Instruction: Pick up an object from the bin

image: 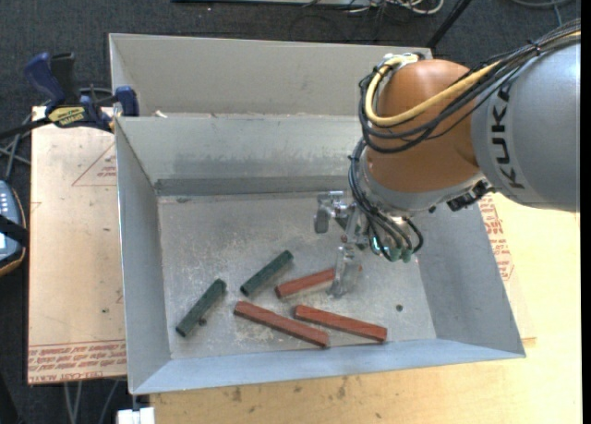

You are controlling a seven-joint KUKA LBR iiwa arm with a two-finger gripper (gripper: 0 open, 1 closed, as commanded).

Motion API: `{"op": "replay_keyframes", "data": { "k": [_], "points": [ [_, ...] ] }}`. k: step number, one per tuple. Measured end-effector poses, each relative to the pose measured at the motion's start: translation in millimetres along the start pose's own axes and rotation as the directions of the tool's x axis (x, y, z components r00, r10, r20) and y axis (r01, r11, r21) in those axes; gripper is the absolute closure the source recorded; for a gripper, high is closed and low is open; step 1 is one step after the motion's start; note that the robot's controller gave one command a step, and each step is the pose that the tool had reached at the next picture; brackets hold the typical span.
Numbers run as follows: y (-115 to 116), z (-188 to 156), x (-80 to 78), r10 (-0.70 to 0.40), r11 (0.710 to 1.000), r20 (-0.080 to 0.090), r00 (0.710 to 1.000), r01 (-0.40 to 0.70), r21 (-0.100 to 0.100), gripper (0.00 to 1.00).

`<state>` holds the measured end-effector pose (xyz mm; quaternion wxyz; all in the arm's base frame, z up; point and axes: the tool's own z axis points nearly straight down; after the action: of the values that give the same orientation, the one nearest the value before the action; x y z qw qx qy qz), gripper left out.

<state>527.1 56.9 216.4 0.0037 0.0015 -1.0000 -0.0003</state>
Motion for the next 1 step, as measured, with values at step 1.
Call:
{"op": "replay_keyframes", "data": {
  "k": [1],
  "points": [
    [-0.3, -4.1, -1.6, 0.002, 1.000, 0.008, 1.000, -0.002, -0.001, 0.00]
  ]
}}
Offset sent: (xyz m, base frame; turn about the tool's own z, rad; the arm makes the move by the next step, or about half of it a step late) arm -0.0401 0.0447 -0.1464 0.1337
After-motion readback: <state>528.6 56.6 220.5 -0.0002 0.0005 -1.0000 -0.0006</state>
